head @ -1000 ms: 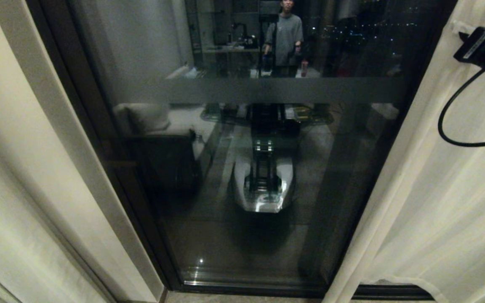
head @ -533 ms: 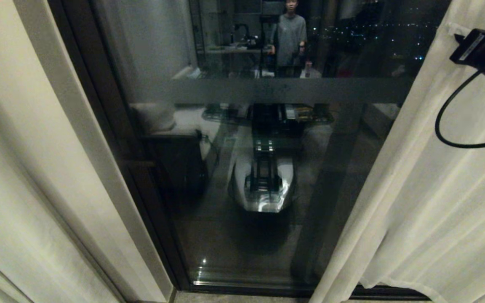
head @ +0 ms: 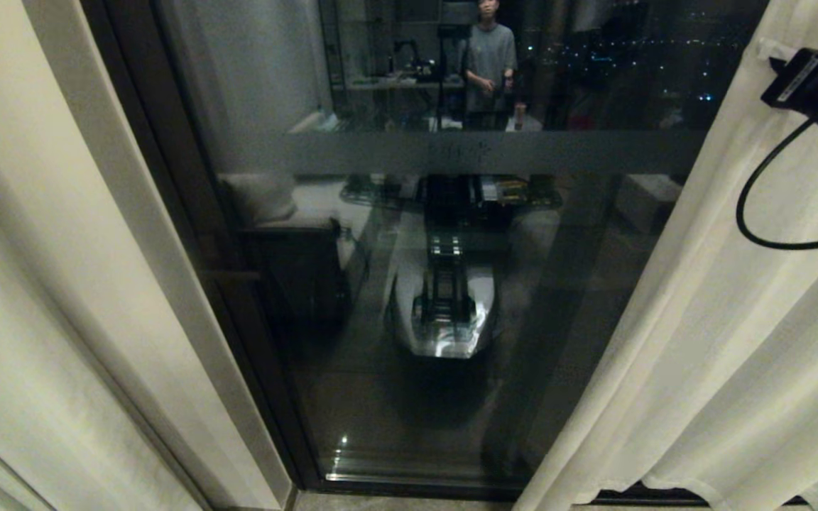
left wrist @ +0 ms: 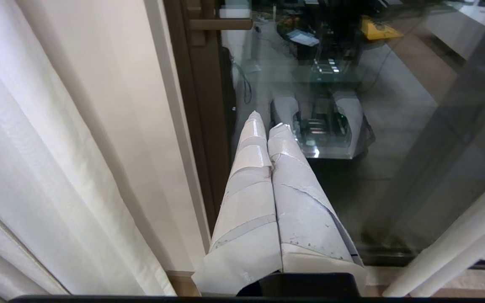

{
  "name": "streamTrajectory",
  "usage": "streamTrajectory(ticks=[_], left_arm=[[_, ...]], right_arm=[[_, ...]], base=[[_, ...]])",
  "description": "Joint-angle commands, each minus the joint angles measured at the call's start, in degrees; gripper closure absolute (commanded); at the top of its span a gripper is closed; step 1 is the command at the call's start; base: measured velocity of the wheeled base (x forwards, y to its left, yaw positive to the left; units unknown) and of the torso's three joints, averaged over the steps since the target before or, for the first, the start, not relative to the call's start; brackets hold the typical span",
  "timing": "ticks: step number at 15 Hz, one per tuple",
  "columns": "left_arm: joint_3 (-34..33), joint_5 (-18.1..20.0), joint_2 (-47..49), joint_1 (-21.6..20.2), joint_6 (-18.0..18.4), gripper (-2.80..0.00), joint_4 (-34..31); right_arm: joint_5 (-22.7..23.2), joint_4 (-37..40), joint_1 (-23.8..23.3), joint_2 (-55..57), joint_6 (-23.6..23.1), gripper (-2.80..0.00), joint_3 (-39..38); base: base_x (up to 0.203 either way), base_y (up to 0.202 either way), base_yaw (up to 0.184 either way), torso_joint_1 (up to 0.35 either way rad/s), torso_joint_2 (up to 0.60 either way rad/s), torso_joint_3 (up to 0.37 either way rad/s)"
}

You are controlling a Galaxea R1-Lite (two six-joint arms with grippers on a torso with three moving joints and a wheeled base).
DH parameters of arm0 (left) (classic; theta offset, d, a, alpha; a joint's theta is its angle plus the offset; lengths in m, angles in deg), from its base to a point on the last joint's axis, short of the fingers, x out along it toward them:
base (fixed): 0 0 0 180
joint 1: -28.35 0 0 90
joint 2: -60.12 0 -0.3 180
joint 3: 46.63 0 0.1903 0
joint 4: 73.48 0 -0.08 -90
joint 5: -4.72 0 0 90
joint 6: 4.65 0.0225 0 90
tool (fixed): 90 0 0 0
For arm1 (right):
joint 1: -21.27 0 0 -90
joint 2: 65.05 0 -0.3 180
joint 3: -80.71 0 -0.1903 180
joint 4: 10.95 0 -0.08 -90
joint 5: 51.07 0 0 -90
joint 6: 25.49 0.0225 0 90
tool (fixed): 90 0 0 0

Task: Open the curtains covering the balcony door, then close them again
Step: Close the inner curtains on both sides

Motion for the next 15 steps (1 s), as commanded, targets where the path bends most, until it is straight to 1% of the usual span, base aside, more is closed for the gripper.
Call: streamTrajectory(ticks=[1, 3, 5, 7, 10, 12, 15], left_arm=[[0.00, 0.04, -0.02, -0.01, 0.02, 0.00, 0.02], [0.00, 0.04, -0.02, -0.01, 0.02, 0.00, 0.02], [0.00, 0.04, -0.02, -0.01, 0.02, 0.00, 0.02], [0.00, 0.04, -0.02, -0.01, 0.02, 0.00, 0.02], [0.00, 0.04, -0.02, -0.01, 0.02, 0.00, 0.02], [0.00, 0.01, -0.02, -0.01, 0.02, 0.00, 0.02], [0.00, 0.04, -0.02, -0.01, 0.02, 0.00, 0.02]], right_arm=[[0.07, -0.40, -0.03, 0.44, -1.63, 0.00, 0.03], [0.16, -0.55, 0.11, 1.68, -5.17, 0.00, 0.21], [-1.03, -0.46, 2.18, 2.66, -6.56, 0.00, 2.16], [-3.82, -0.24, 5.97, 4.18, -8.21, 0.00, 5.17], [-6.77, -0.23, 11.78, 6.83, -11.97, 0.00, 8.89], [-8.39, -0.22, 15.45, 8.15, -13.53, 0.00, 10.18], [-8.99, -0.40, 19.22, 9.49, -15.71, 0.00, 10.40]], base=[[0.000, 0.000, 0.000, 0.000, 0.00, 0.000], [0.000, 0.000, 0.000, 0.000, 0.00, 0.000], [0.000, 0.000, 0.000, 0.000, 0.00, 0.000], [0.000, 0.000, 0.000, 0.000, 0.00, 0.000], [0.000, 0.000, 0.000, 0.000, 0.00, 0.000], [0.000, 0.000, 0.000, 0.000, 0.00, 0.000], [0.000, 0.000, 0.000, 0.000, 0.00, 0.000]])
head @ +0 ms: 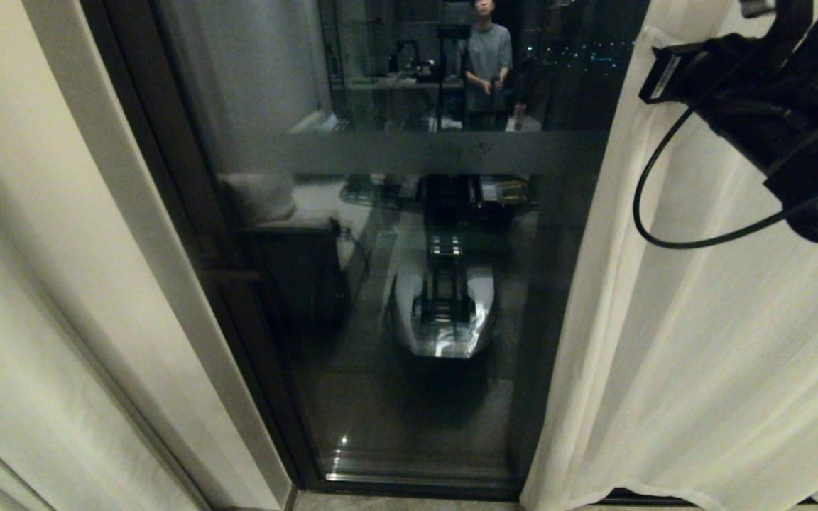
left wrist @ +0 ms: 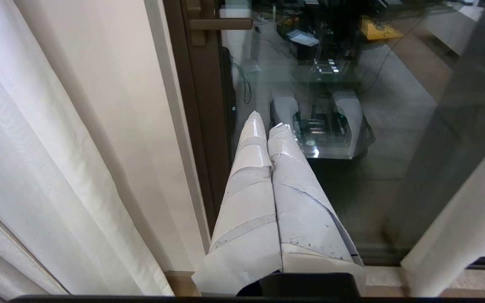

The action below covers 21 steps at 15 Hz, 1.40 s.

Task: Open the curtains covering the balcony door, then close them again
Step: Close the inner curtains on both sides

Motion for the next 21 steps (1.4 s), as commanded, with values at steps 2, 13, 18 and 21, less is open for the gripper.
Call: streamTrajectory(ticks=[2, 13, 18, 21], left_arm=[[0.00, 0.03, -0.02, -0.01, 0.01, 0.00, 0.11], [0.00, -0.03, -0.02, -0.01, 0.01, 0.00, 0.02], [0.00, 0.03, -0.02, -0.01, 0.01, 0.00, 0.02], [0.00, 0.00, -0.02, -0.01, 0.01, 0.00, 0.02]], right_arm=[[-0.03, -0.25, 4.20, 1.87, -1.27, 0.00, 0.12], [0.05, -1.44, -0.33, 0.54, -2.05, 0.00, -0.63], [0.05, -1.95, -1.44, 0.26, -3.32, 0.00, -0.67], [0.23, -1.84, -1.43, -0.25, -3.23, -2.80, -0.79]], base=[[0.000, 0.000, 0.000, 0.000, 0.00, 0.000], [0.000, 0.000, 0.000, 0.000, 0.00, 0.000], [0.000, 0.000, 0.000, 0.000, 0.00, 0.000], [0.000, 0.000, 0.000, 0.000, 0.00, 0.000]])
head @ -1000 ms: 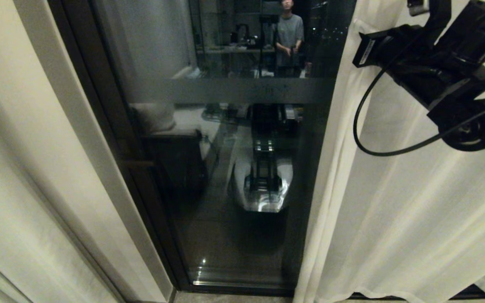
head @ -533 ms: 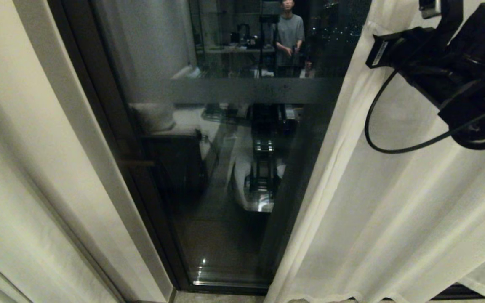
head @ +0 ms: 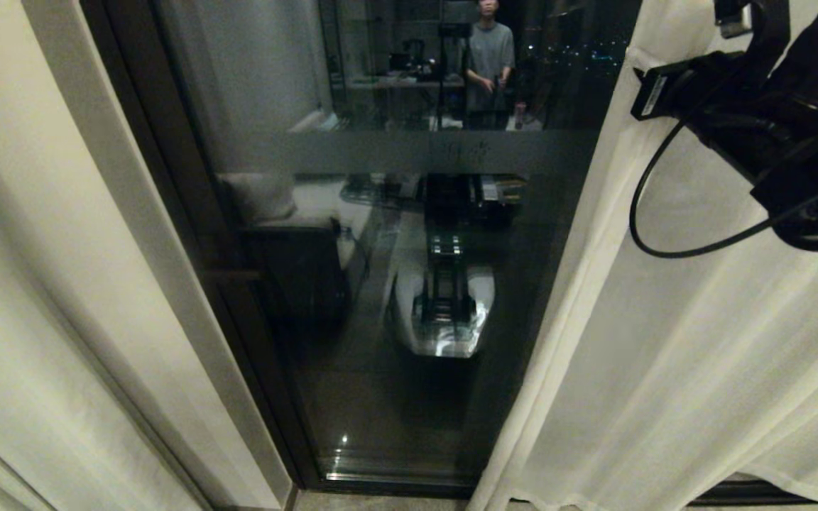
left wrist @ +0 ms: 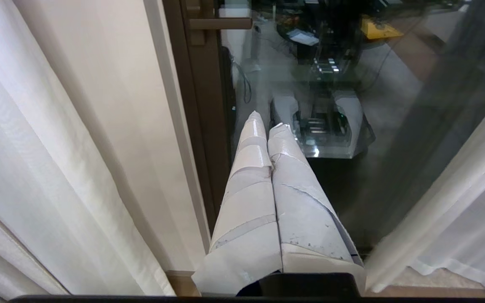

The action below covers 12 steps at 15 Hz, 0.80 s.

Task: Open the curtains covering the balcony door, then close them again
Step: Close the inner curtains on both sides

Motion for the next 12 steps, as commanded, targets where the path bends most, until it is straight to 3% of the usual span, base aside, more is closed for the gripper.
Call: streamTrajectory(ticks=[1, 6, 12], left_arm=[[0.00, 0.00, -0.02, -0.04, 0.00, 0.00, 0.04], [0.00, 0.00, -0.02, -0.04, 0.00, 0.00, 0.04], [0.00, 0.00, -0.02, -0.04, 0.00, 0.00, 0.04]], right_arm=[[0.05, -0.29, -0.20, -1.49, -0.04, -2.80, -0.44], [0.20, 1.97, -1.93, -12.63, 0.06, -2.80, -9.58], [0.08, 5.20, -4.50, -44.15, 0.23, -2.80, -40.99]], base=[[0.000, 0.000, 0.000, 0.000, 0.00, 0.000], [0.000, 0.000, 0.000, 0.000, 0.00, 0.000], [0.000, 0.000, 0.000, 0.000, 0.00, 0.000]])
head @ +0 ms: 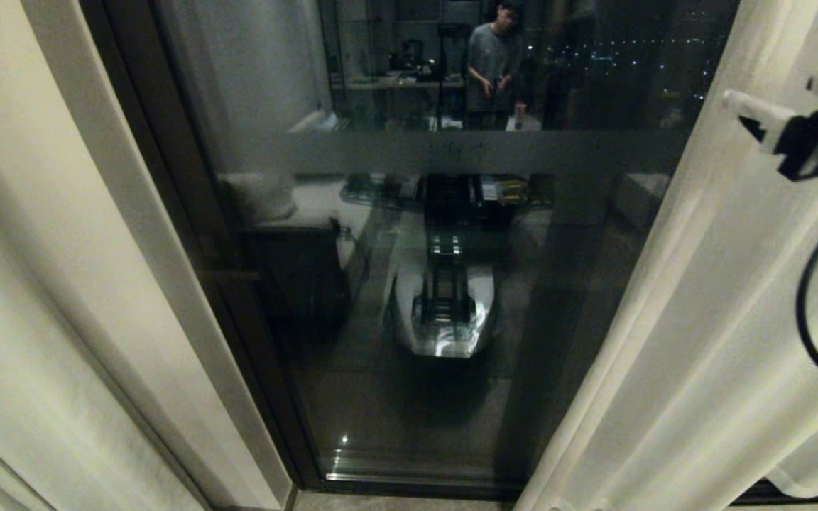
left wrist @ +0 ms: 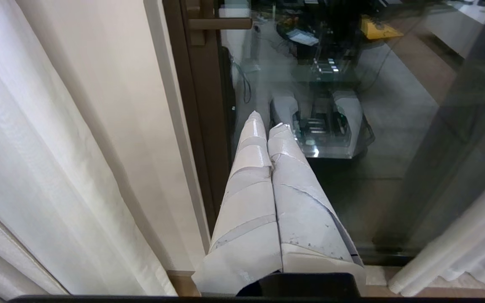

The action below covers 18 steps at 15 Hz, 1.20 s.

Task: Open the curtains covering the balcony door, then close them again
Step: Close the inner curtains on both sides

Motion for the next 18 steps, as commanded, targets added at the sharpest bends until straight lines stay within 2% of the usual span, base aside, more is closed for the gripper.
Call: streamTrajectory(ticks=[1, 4, 5, 9, 11, 15, 16, 18], left_arm=[[0.00, -0.01, -0.02, -0.01, 0.00, 0.00, 0.02], [0.00, -0.01, -0.02, -0.01, 0.00, 0.00, 0.02], [0.00, -0.01, -0.02, -0.01, 0.00, 0.00, 0.02], [0.00, -0.02, -0.02, -0.01, 0.00, 0.00, 0.02], [0.00, -0.01, -0.02, -0.01, 0.00, 0.00, 0.02], [0.00, -0.07, -0.02, -0.01, 0.00, 0.00, 0.02], [0.00, -0.08, -0.02, -0.01, 0.00, 0.00, 0.02], [0.00, -0.01, -0.02, -0.01, 0.00, 0.00, 0.03]], right_arm=[[0.03, 1.13, -0.69, -19.04, 0.01, -2.80, -11.69], [0.01, 1.86, -1.08, -30.60, 0.13, -2.80, -24.02], [0.00, 1.71, -1.15, -32.86, 0.31, 0.00, -27.01], [-0.08, 2.23, -1.39, -37.10, 5.26, 0.00, -32.64], [-0.09, 2.20, -1.47, -38.98, 5.39, 0.00, -35.78], [-0.02, 2.82, -3.03, -46.34, 5.12, 0.00, -46.96], [0.14, 5.17, -3.61, -48.94, 5.21, 0.00, -47.50], [0.15, 19.91, -5.36, -54.93, 5.28, 0.00, -47.69]], base=[[0.000, 0.000, 0.000, 0.000, 0.00, 0.000], [0.000, 0.000, 0.000, 0.000, 0.00, 0.000], [0.000, 0.000, 0.000, 0.000, 0.00, 0.000], [0.000, 0.000, 0.000, 0.000, 0.00, 0.000], [0.000, 0.000, 0.000, 0.000, 0.00, 0.000], [0.000, 0.000, 0.000, 0.000, 0.00, 0.000], [0.000, 0.000, 0.000, 0.000, 0.00, 0.000], [0.000, 0.000, 0.000, 0.000, 0.00, 0.000]])
